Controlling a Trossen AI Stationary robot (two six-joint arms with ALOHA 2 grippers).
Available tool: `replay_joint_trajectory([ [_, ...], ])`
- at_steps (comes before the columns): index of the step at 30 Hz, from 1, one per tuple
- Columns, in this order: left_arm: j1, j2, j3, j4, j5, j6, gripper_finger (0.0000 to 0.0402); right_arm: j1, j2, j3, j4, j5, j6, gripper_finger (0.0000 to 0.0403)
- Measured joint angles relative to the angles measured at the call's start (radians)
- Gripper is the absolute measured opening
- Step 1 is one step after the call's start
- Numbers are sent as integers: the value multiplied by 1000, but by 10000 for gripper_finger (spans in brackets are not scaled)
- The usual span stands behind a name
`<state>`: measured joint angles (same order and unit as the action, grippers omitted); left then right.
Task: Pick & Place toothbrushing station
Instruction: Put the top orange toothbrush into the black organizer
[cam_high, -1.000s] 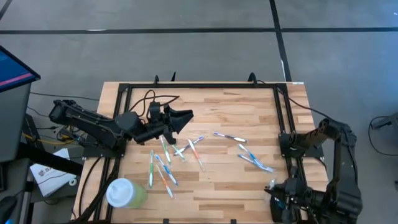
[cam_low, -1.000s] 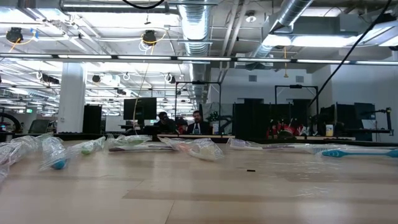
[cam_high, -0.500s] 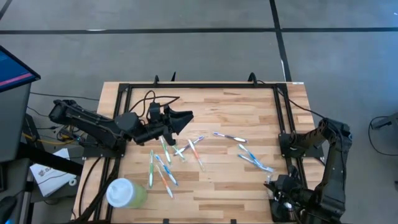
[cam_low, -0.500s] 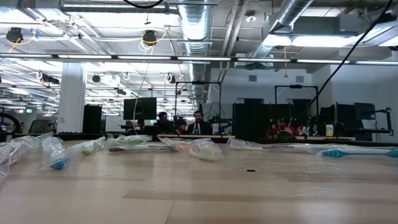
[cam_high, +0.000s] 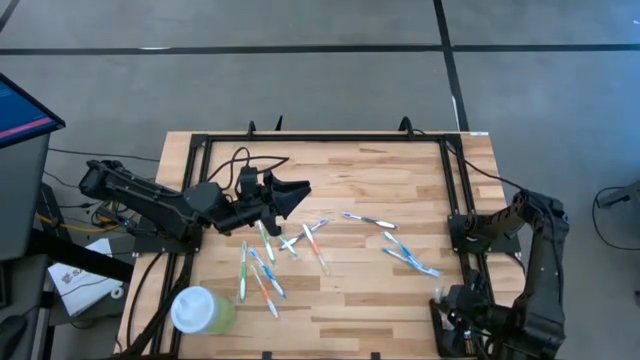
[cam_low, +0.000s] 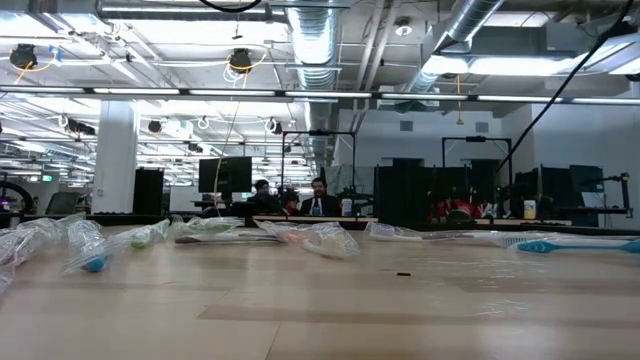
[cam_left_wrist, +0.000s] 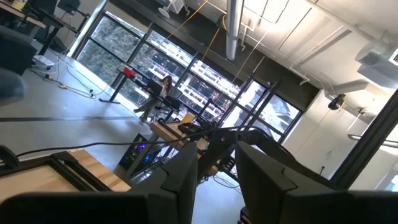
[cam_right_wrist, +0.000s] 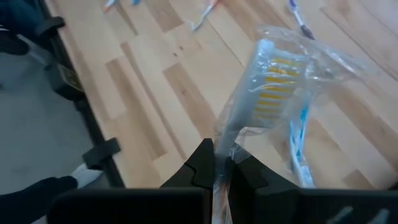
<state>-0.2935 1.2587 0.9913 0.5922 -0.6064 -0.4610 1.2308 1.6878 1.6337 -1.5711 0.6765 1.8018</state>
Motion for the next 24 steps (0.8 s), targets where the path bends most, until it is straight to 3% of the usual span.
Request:
replay_joint_trajectory([
  [10, -11, 0, 0, 0, 0, -18, 104, 19, 0, 69, 82, -50, -132, 11],
  [19, -33, 0, 0, 0, -2, -17, 104, 106, 35, 52, 84, 90, -102, 12],
  [24, -37, 0, 0, -1, -20, -17, 104, 122, 43, 28, 102, 104, -100, 12],
])
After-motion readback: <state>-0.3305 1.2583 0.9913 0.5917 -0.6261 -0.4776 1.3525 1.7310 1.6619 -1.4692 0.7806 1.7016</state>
